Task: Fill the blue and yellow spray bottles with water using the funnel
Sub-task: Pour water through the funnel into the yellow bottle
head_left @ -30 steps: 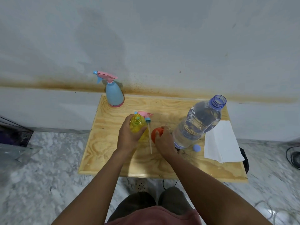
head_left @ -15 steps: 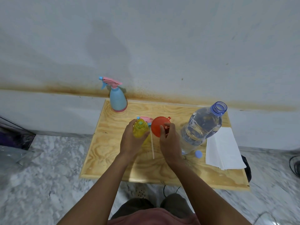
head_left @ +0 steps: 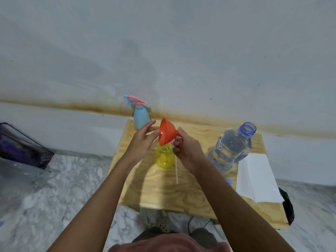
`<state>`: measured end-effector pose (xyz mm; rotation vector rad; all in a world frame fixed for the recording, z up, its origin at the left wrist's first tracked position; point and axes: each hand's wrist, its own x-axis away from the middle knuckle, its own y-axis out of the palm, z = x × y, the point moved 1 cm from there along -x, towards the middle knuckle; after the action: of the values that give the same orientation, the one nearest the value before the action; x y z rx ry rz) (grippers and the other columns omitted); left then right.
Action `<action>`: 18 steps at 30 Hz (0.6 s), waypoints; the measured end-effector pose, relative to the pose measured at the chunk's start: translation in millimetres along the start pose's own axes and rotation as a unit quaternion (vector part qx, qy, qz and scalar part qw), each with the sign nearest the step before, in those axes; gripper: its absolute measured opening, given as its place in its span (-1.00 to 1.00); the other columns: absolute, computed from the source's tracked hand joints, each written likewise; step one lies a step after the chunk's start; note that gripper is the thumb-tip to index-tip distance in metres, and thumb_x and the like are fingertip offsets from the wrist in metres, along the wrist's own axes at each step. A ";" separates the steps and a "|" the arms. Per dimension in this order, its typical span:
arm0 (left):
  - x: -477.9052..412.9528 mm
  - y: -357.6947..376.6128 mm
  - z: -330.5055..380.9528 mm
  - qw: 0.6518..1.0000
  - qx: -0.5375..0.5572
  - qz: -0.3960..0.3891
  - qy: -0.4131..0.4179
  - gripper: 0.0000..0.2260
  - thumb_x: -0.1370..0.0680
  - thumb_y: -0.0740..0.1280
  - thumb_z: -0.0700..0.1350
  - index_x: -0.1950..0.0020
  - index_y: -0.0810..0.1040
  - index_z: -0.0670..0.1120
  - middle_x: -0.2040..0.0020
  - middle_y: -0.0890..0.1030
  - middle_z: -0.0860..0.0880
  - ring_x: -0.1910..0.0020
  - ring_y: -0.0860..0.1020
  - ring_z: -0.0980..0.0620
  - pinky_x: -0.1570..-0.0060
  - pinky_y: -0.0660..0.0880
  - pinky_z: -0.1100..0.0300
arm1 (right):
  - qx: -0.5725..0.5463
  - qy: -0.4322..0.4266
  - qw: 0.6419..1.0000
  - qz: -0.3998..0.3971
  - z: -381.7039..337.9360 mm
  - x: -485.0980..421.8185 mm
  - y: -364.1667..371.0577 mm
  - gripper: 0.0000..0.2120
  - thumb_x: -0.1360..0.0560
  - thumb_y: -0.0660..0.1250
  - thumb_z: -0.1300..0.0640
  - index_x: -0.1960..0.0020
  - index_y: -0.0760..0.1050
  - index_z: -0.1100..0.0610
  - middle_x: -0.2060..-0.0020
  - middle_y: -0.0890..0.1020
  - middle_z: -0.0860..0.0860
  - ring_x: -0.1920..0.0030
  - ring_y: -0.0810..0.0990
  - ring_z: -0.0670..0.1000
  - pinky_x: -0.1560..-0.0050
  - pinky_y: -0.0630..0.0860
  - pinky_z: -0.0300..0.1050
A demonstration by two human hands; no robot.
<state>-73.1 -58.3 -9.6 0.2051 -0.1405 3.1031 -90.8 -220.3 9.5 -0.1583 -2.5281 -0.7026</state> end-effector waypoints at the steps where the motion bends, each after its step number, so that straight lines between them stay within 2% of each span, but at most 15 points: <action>1: -0.7 -0.1 6.5 1.000 0.025 0.000 -0.001 -0.66 -0.62 0.32 -0.10 -0.40 0.47 -0.01 -0.18 0.59 0.00 -0.23 0.57 0.01 -0.10 0.56 0.19 | -0.028 0.041 0.999 -0.018 2.6 -4.3 1.2 -0.76 -0.63 0.28 0.05 0.17 0.43 0.13 0.44 0.40 -0.05 0.47 0.35 -0.13 0.47 0.27 -0.29; 3: -2.4 -1.1 12.7 0.999 0.033 0.018 0.006 -0.74 -0.61 0.33 -0.12 -0.30 0.57 -0.07 -0.17 0.62 -0.10 -0.20 0.60 -0.07 0.00 0.64 0.17 | -0.071 0.084 0.993 -0.038 9.0 -13.7 2.0 -0.75 -0.63 0.27 0.06 0.19 0.40 0.11 0.47 0.39 -0.06 0.52 0.36 -0.15 0.51 0.30 -0.33; 5: -6.5 -2.9 10.6 0.999 0.008 0.047 0.005 -0.80 -0.59 0.38 -0.14 -0.20 0.64 -0.08 -0.13 0.63 -0.18 -0.15 0.62 -0.15 0.00 0.66 0.03 | -0.107 0.106 0.988 -0.042 15.4 -22.7 0.0 -0.75 -0.64 0.27 0.06 0.19 0.38 0.10 0.50 0.38 -0.06 0.54 0.36 -0.16 0.54 0.32 -0.35; 8: -11.3 -3.5 4.1 0.996 -0.016 0.077 -0.030 -0.78 -0.54 0.44 -0.13 -0.18 0.65 -0.09 0.00 0.64 -0.16 -0.04 0.65 -0.11 -0.04 0.64 -0.13 | -0.101 0.115 0.987 -0.040 21.1 -28.7 -1.8 -0.81 -0.62 0.30 0.07 0.12 0.42 0.13 0.48 0.39 -0.04 0.52 0.37 -0.15 0.52 0.34 -0.33; 9: -12.4 -2.6 2.2 0.995 -0.021 0.085 -0.038 -0.77 -0.54 0.44 -0.14 -0.20 0.65 -0.11 0.01 0.65 -0.13 -0.03 0.66 -0.08 -0.02 0.65 -0.09 | -0.093 0.115 0.988 -0.039 22.0 -28.8 -1.8 -0.83 -0.62 0.32 0.08 0.09 0.44 0.15 0.47 0.39 -0.04 0.51 0.37 -0.15 0.52 0.34 -0.33; 11: -13.4 -1.6 -0.2 0.993 -0.038 0.108 -0.043 -0.77 -0.56 0.42 -0.14 -0.20 0.66 -0.14 0.03 0.68 -0.06 0.02 0.66 -0.01 0.11 0.64 0.14 | -0.052 0.111 0.992 -0.031 21.1 -25.8 -0.4 -0.83 -0.60 0.33 0.10 0.09 0.47 0.18 0.44 0.41 -0.01 0.49 0.37 -0.12 0.50 0.34 -0.30; 14: -14.2 -2.2 3.7 0.986 -0.083 0.139 -0.026 -0.79 -0.56 0.41 -0.14 -0.17 0.66 -0.17 0.09 0.64 0.02 0.17 0.58 0.19 0.35 0.50 0.45 | 0.108 0.054 0.993 0.011 14.5 -17.3 0.6 -0.75 -0.60 0.30 -0.01 0.05 0.53 0.19 0.32 0.51 0.03 0.39 0.44 -0.06 0.39 0.38 -0.20; 16: -16.5 -4.7 7.9 0.985 -0.106 0.134 -0.013 -0.80 -0.57 0.40 -0.16 -0.16 0.66 -0.19 0.11 0.63 -0.01 0.21 0.55 0.20 0.41 0.47 0.48 | 0.192 -0.009 0.980 0.044 8.7 -10.9 -0.7 -0.65 -0.62 0.19 -0.15 -0.09 0.56 0.11 0.21 0.61 0.02 0.29 0.51 -0.02 0.28 0.44 -0.12; 18: -17.5 -6.6 13.7 0.986 -0.120 0.120 -0.005 -0.82 -0.58 0.38 -0.19 -0.15 0.66 -0.22 0.20 0.59 0.03 0.32 0.56 0.19 0.46 0.47 0.46 | 0.230 -0.062 0.971 0.032 2.4 -4.5 -1.2 -0.61 -0.61 0.17 -0.22 -0.14 0.55 0.05 0.17 0.65 0.03 0.25 0.55 -0.01 0.28 0.45 -0.12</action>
<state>-53.8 -53.4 2.1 0.2094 -0.5760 3.2808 -88.3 -220.0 5.0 -0.1216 -2.7145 -0.0694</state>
